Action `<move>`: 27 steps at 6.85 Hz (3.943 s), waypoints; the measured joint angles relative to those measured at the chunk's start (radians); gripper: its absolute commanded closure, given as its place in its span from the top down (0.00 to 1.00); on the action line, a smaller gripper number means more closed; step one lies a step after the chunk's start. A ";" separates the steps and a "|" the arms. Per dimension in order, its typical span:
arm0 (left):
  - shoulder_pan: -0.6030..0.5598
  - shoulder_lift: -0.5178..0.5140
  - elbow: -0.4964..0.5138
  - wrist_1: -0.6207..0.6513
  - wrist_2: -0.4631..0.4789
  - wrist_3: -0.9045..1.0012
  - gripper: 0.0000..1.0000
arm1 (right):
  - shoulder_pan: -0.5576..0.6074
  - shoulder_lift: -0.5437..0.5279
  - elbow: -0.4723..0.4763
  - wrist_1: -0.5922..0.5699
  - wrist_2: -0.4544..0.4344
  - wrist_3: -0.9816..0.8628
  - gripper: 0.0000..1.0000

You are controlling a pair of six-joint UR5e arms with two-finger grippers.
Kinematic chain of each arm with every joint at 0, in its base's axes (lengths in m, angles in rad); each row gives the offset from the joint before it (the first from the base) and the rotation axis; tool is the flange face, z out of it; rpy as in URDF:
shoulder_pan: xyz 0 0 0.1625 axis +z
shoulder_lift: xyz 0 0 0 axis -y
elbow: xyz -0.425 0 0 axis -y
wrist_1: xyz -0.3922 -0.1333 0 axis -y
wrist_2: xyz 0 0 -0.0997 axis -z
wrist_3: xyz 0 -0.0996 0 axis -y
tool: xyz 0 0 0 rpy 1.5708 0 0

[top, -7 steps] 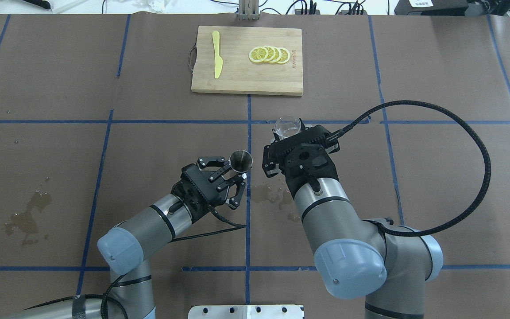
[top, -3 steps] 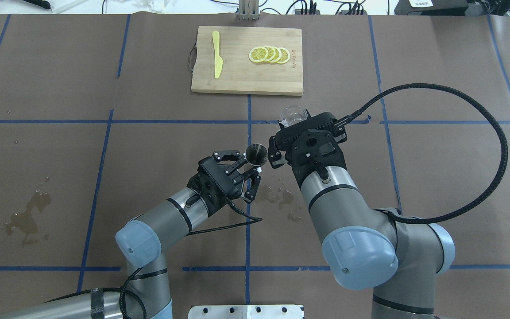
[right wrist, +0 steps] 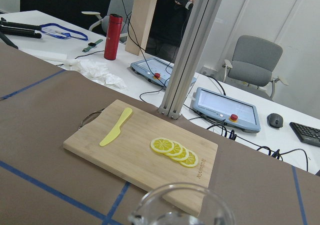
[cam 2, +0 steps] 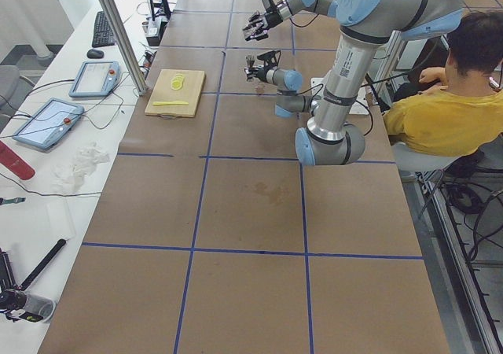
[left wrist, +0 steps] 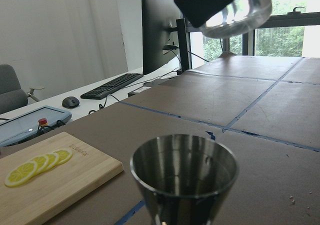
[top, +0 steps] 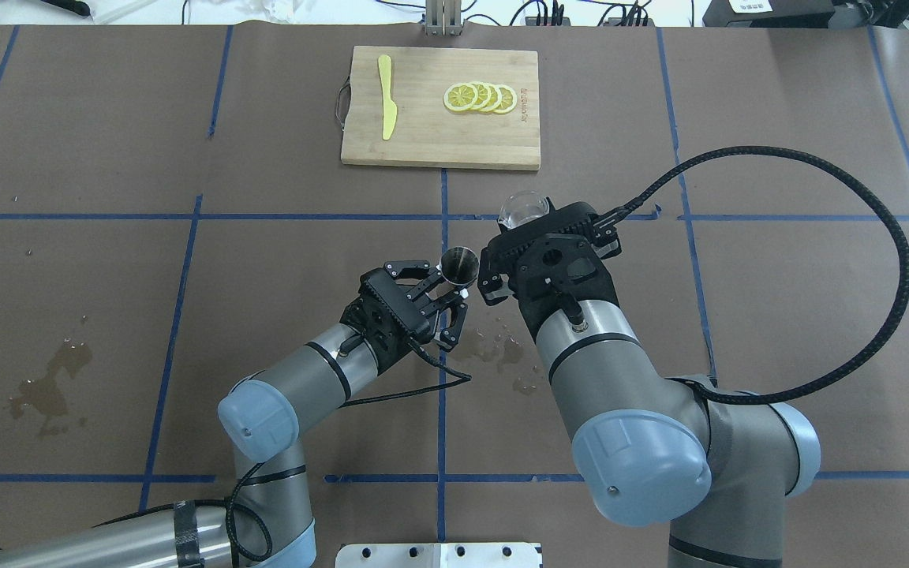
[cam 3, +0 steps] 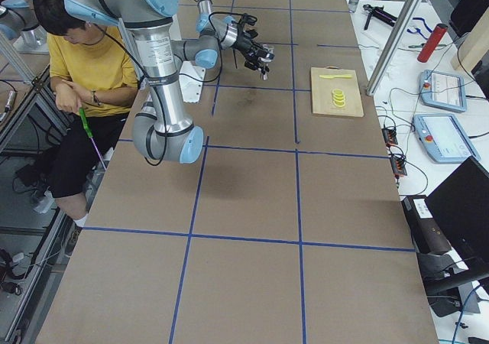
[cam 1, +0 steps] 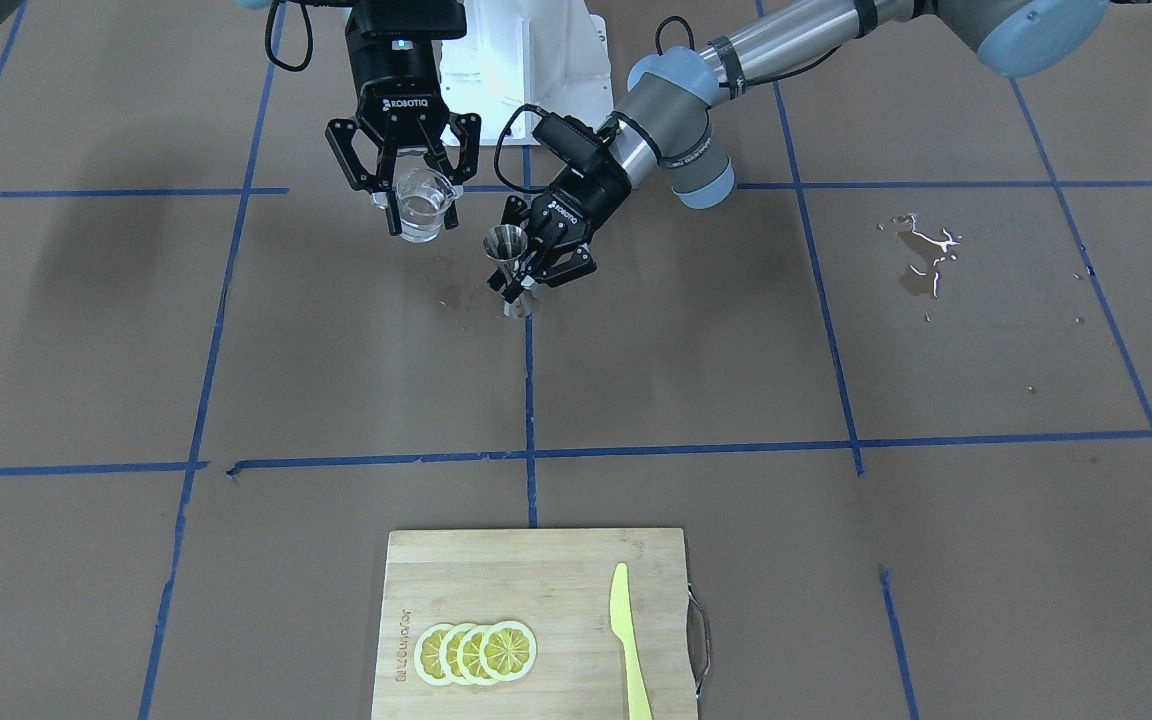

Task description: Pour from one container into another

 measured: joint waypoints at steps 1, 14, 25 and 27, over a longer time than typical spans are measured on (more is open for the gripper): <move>-0.001 -0.013 0.012 0.000 -0.003 -0.010 0.00 | -0.003 0.001 0.001 -0.013 0.000 0.000 0.00; -0.003 -0.060 0.064 0.002 -0.014 -0.020 0.00 | -0.019 0.067 -0.015 -0.216 -0.012 -0.004 0.00; -0.002 -0.082 0.078 0.002 -0.016 -0.019 0.00 | -0.018 0.086 -0.017 -0.283 -0.045 -0.185 0.00; -0.002 -0.084 0.079 0.002 -0.016 -0.019 0.00 | -0.018 0.087 -0.018 -0.286 -0.049 -0.227 0.00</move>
